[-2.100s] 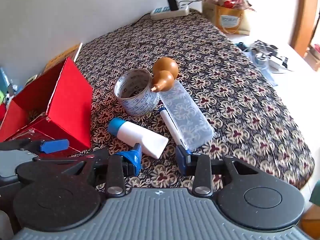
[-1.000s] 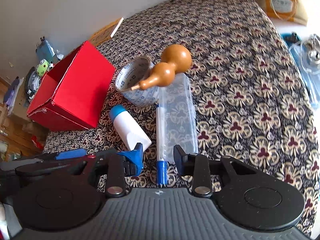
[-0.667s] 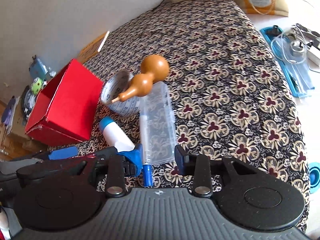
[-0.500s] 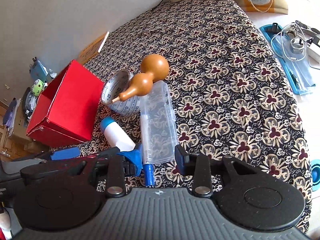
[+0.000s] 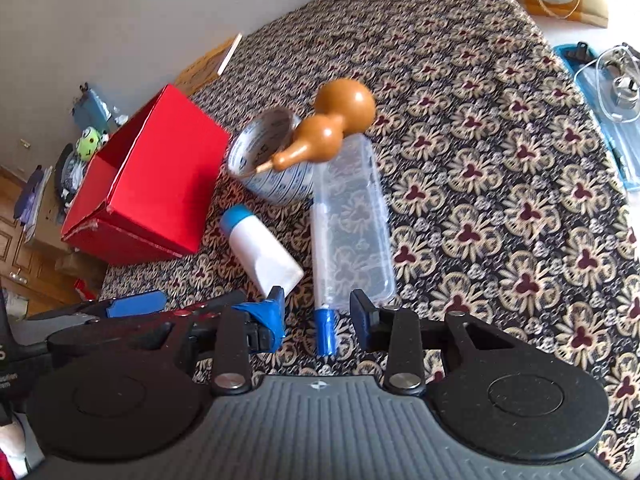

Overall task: Organize rigid objects
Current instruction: 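Move the right tool toward the white bottle with blue cap, then close the right gripper around the white bottle's body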

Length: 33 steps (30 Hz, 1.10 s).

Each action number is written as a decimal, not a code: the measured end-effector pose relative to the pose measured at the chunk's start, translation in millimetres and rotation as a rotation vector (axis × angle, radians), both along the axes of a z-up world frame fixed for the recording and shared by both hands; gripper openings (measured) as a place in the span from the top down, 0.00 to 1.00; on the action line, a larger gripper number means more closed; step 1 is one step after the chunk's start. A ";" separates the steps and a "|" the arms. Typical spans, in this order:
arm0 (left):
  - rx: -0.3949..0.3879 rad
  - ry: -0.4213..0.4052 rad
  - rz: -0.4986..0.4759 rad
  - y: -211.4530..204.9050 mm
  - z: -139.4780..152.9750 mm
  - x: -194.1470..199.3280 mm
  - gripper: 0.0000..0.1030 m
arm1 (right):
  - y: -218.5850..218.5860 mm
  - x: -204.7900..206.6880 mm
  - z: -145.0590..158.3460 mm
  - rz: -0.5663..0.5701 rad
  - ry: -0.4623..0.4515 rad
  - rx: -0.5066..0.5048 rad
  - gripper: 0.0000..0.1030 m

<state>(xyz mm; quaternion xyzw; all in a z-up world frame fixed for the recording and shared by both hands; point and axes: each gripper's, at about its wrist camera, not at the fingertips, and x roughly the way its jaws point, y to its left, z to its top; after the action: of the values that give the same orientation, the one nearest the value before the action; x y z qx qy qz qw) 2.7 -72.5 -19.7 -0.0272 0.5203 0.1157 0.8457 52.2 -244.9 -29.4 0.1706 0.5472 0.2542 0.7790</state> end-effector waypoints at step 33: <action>-0.044 0.074 0.024 20.6 -30.8 3.3 0.12 | 7.8 2.7 -7.1 0.026 0.026 0.095 0.82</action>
<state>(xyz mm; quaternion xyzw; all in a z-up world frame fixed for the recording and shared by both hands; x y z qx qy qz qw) 6.1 -51.9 -50.6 -0.0477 0.5532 0.1154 0.8237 54.9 -237.0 -36.5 0.2035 0.5470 0.2877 0.7593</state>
